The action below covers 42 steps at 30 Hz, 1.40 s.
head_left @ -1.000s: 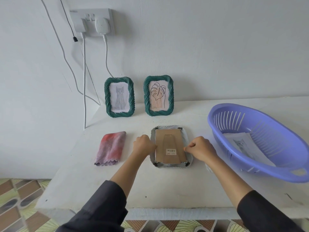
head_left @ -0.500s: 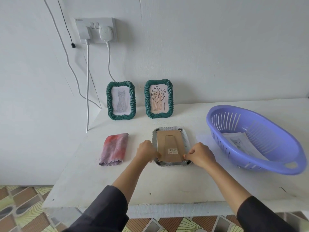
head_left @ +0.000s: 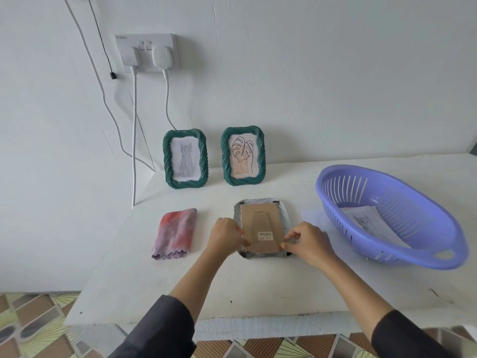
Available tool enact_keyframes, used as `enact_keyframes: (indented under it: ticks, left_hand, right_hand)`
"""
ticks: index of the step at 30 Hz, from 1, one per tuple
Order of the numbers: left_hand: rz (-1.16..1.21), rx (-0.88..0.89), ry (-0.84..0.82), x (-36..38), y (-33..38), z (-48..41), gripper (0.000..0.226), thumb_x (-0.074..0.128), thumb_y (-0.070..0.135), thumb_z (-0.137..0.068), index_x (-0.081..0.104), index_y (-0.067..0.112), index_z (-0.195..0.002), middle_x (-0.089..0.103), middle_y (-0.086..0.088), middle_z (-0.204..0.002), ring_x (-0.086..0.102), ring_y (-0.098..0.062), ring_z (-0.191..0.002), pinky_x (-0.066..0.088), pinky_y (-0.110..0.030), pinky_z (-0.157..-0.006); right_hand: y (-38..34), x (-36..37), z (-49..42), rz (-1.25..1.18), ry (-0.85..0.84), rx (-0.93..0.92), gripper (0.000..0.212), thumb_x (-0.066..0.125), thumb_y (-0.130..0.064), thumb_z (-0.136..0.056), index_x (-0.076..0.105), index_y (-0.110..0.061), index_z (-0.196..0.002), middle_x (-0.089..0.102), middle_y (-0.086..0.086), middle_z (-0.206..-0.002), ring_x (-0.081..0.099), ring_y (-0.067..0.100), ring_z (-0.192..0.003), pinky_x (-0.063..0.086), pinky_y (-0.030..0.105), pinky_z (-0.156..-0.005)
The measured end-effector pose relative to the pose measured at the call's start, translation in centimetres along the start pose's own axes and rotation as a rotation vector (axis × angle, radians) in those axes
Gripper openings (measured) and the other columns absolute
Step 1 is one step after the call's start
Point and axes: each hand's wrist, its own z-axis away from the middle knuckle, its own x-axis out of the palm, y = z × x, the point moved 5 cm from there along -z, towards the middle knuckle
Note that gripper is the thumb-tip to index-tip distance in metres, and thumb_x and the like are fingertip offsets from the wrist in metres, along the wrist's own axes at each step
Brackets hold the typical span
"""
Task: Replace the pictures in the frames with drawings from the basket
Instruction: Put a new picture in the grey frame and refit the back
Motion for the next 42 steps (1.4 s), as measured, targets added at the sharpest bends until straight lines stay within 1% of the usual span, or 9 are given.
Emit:
enact_keyframes:
  ticks: [2,6,12,17,21,26,33,37,42]
  left_hand:
    - [-0.021,0.072,-0.035,-0.1,0.5,0.2,0.028,0.077,0.019,-0.07,0.073,0.01,-0.096,0.063,-0.006,-0.099,0.052,-0.018,-0.095,0.039,-0.025,-0.075]
    - [-0.1,0.128,-0.152,0.2,0.6,0.6,0.026,0.078,0.018,-0.068,0.074,0.013,-0.094,0.063,-0.002,-0.084,0.054,-0.015,-0.079,0.041,-0.023,-0.07]
    - [-0.146,0.195,-0.168,-0.2,0.8,0.8,0.028,0.08,0.017,-0.067,0.075,0.013,-0.095,0.072,-0.007,-0.092,0.054,-0.012,-0.073,0.037,-0.011,-0.056]
    - [-0.221,0.224,-0.228,-0.3,1.4,0.8,0.035,0.08,0.023,-0.069,0.074,0.014,-0.102,0.073,-0.004,-0.102,0.062,-0.018,-0.089,0.037,-0.02,-0.07]
    - [-0.262,0.246,-0.275,-0.4,1.3,0.7,0.042,0.082,0.026,-0.068,0.072,0.013,-0.106,0.072,-0.006,-0.105,0.064,-0.019,-0.096,0.039,-0.02,-0.075]
    - [-0.327,0.273,-0.274,-0.2,1.4,0.3,0.04,0.08,0.031,-0.068,0.073,0.018,-0.105,0.072,-0.001,-0.104,0.053,-0.01,-0.082,0.038,-0.02,-0.073]
    - [-0.41,0.304,-0.25,-0.1,1.5,0.1,0.037,0.077,0.037,-0.068,0.073,0.023,-0.102,0.071,-0.003,-0.1,0.054,-0.015,-0.084,0.047,-0.028,-0.082]
    - [-0.399,0.307,-0.223,0.0,1.4,0.2,0.035,0.076,0.037,-0.068,0.074,0.024,-0.1,0.071,-0.002,-0.098,0.059,-0.018,-0.088,0.05,-0.032,-0.082]
    - [-0.373,0.308,-0.204,0.0,1.3,0.2,0.028,0.075,0.035,-0.07,0.075,0.025,-0.096,0.073,-0.001,-0.093,0.057,-0.016,-0.078,0.046,-0.027,-0.073]
  right_hand:
    - [-0.2,-0.1,0.1,0.012,-0.076,-0.068,0.023,0.073,-0.036,-0.073,0.069,-0.022,-0.091,0.052,-0.012,-0.085,0.054,0.013,-0.088,0.033,0.028,-0.08]
    - [-0.4,-0.4,0.0,0.06,-0.167,-0.123,0.028,0.075,-0.038,-0.07,0.071,-0.026,-0.095,0.059,-0.012,-0.083,0.052,0.009,-0.08,0.031,0.025,-0.08]
    - [-1.2,-0.3,-0.7,0.238,-0.224,-0.26,0.025,0.071,-0.038,-0.076,0.07,-0.026,-0.097,0.07,-0.008,-0.1,0.055,0.019,-0.1,0.03,0.024,-0.08]
    - [-2.4,-0.6,-0.4,0.372,-0.239,-0.359,0.028,0.066,-0.033,-0.083,0.069,-0.017,-0.105,0.07,-0.003,-0.105,0.039,0.013,-0.084,0.022,0.021,-0.077]
    - [-2.7,-0.6,-0.3,0.437,-0.236,-0.396,0.027,0.064,-0.032,-0.084,0.069,-0.015,-0.105,0.07,-0.001,-0.105,0.043,0.016,-0.086,0.024,0.023,-0.077]
    - [-2.6,-0.3,-0.3,0.448,-0.229,-0.446,0.022,0.063,-0.033,-0.084,0.071,-0.015,-0.092,0.07,-0.001,-0.089,0.055,0.024,-0.087,0.031,0.028,-0.084]
    - [-2.5,0.3,0.0,0.576,-0.162,-0.545,0.023,0.053,-0.029,-0.09,0.067,-0.011,-0.082,0.053,0.0,-0.064,0.038,0.02,-0.071,0.026,0.028,-0.078]
    - [-2.5,0.6,0.1,0.614,-0.11,-0.579,0.026,0.048,-0.027,-0.093,0.067,-0.01,-0.088,0.069,0.005,-0.088,0.055,0.023,-0.086,0.029,0.028,-0.085]
    - [-2.4,0.8,-0.2,0.58,-0.074,-0.599,0.025,0.047,-0.026,-0.093,0.067,-0.011,-0.09,0.07,0.002,-0.092,0.059,0.021,-0.091,0.03,0.028,-0.091]
